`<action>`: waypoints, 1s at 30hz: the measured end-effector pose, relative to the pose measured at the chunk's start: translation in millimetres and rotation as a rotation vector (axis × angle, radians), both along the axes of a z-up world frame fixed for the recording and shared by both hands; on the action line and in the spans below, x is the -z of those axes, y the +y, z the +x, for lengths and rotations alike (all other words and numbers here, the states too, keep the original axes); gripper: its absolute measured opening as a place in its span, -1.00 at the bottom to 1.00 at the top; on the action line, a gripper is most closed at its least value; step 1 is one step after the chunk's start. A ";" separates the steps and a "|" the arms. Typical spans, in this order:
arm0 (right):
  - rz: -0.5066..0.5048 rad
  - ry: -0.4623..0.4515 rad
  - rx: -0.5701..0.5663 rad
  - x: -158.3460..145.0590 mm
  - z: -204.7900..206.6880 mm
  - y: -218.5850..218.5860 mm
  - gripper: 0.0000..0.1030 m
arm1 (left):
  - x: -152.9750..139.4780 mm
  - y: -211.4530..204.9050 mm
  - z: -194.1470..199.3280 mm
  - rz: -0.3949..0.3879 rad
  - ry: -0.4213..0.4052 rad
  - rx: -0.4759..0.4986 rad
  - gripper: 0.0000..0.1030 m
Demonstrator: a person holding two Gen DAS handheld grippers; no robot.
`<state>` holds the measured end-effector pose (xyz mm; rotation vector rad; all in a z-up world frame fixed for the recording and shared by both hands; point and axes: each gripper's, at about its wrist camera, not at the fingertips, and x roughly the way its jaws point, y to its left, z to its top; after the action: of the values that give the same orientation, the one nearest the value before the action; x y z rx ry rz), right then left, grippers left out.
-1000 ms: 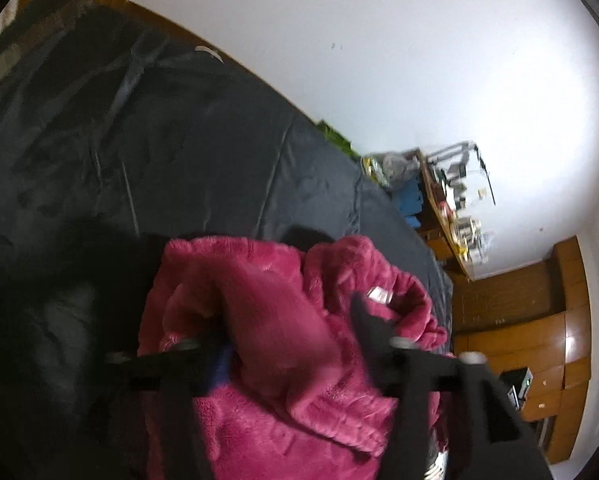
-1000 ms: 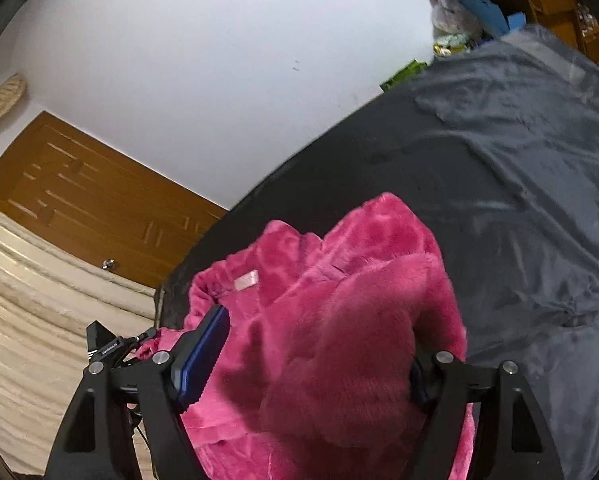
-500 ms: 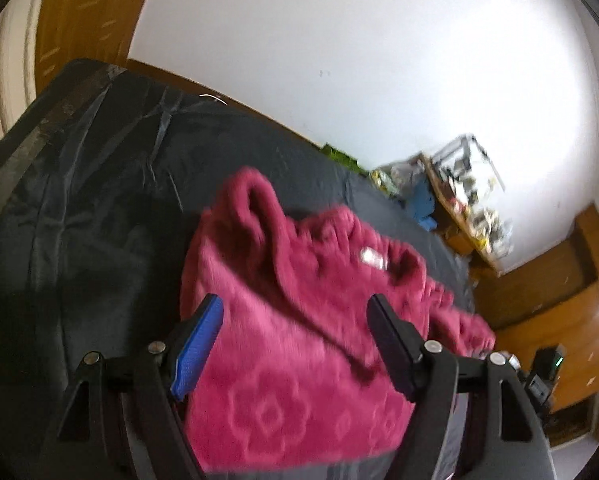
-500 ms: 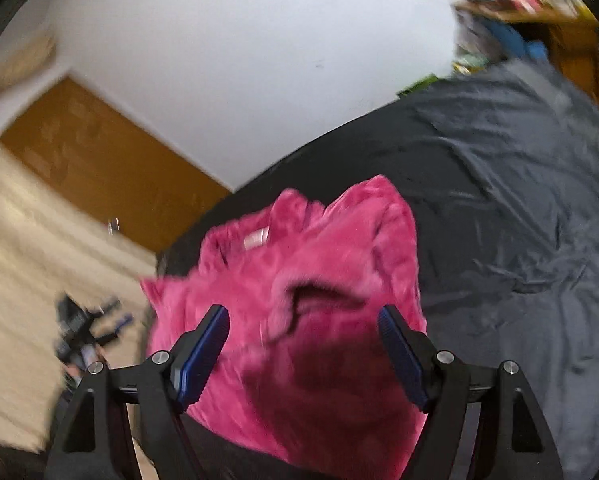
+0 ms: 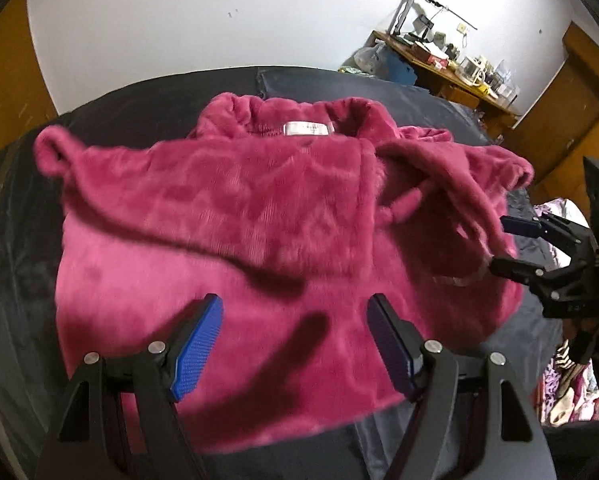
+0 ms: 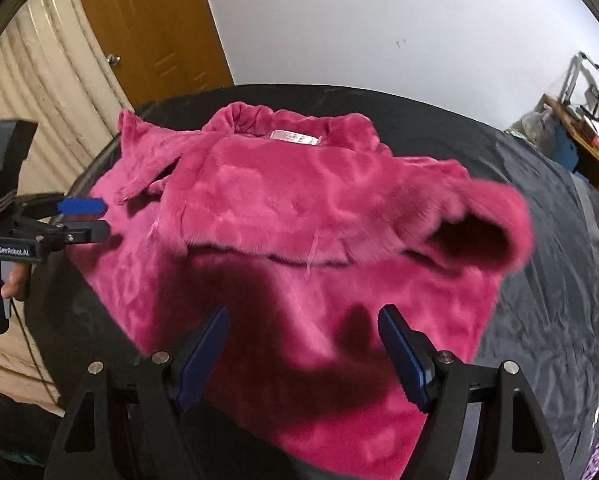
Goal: Fold clothes
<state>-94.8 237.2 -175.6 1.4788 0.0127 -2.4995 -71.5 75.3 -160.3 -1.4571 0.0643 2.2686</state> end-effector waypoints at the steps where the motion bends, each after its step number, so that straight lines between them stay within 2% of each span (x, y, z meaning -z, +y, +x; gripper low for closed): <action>1: 0.001 -0.010 0.007 3.4 -7.2 -1.6 0.53 | 1.4 2.3 -7.6 -0.002 0.000 0.002 0.51; 6: 0.033 -0.062 0.025 25.9 -37.5 -6.6 0.53 | 17.1 -3.2 -46.2 0.001 -0.045 -0.012 0.51; 11: 0.053 -0.044 0.053 27.4 -65.2 -9.6 0.53 | 17.6 -9.5 -80.2 0.026 -0.040 -0.049 0.51; 14: 0.079 0.001 0.100 20.1 -85.6 -7.9 0.53 | 16.3 -10.5 -103.5 0.050 -0.036 -0.073 0.51; 18: 0.060 0.051 0.198 7.9 -115.2 4.9 0.53 | 14.3 -12.8 -127.6 0.078 -0.025 -0.111 0.51; 23: 0.075 0.107 0.307 0.1 -146.3 19.0 0.53 | 15.9 -26.9 -150.5 0.153 -0.023 -0.224 0.51; 26: 0.069 0.063 0.333 11.5 -161.0 26.4 0.53 | 25.4 -30.0 -157.5 0.158 -0.047 -0.246 0.51; 30: 0.101 0.012 0.324 26.8 -168.5 24.5 0.53 | 36.2 -33.2 -159.4 0.126 -0.059 -0.258 0.51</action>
<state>-263.3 261.7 -202.4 1.6184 -0.1085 -2.7984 -230.9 42.1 -196.5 -1.5385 -0.2961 2.3782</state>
